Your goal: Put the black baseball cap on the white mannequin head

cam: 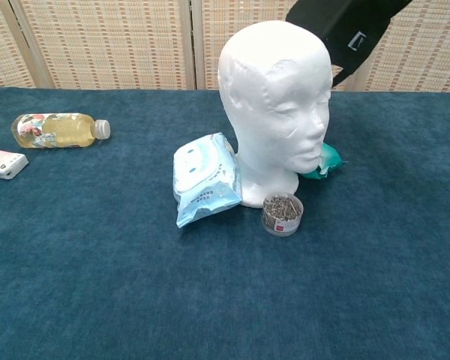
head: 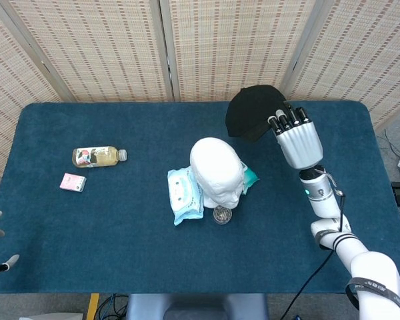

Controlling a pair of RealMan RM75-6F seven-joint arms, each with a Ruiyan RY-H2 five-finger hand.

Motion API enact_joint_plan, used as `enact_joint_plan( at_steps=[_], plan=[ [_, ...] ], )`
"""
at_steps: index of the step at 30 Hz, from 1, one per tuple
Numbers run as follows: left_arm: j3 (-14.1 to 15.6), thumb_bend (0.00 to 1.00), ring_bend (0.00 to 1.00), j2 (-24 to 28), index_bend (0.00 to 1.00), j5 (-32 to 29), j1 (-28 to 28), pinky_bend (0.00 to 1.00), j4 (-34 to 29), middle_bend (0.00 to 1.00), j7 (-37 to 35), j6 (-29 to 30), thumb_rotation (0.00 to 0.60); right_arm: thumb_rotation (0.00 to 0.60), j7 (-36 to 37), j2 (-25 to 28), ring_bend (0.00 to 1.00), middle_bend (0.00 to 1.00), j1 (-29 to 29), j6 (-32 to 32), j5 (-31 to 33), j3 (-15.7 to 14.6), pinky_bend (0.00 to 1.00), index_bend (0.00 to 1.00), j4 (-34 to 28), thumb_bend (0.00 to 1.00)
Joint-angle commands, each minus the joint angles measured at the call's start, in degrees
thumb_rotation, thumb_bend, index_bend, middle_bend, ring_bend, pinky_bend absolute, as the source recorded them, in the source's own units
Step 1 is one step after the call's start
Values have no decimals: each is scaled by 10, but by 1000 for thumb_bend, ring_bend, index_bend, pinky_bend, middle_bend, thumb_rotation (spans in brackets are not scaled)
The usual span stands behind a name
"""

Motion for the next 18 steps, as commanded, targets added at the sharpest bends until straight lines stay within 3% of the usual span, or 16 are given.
enact_joint_plan(
  at_steps=[1, 18],
  plan=[
    [-1, 45, 385, 2, 145, 0, 1, 546, -1, 417, -2, 2, 600, 600, 0, -10, 321, 566, 22, -3, 6, 7, 484, 789, 14, 482],
    [-5, 45, 385, 13, 145, 2, 7, 546, -7, 417, -9, 15, 600, 600, 32, -70, 321, 567, 105, -29, 34, 20, 485, 789, 78, 482]
  ],
)
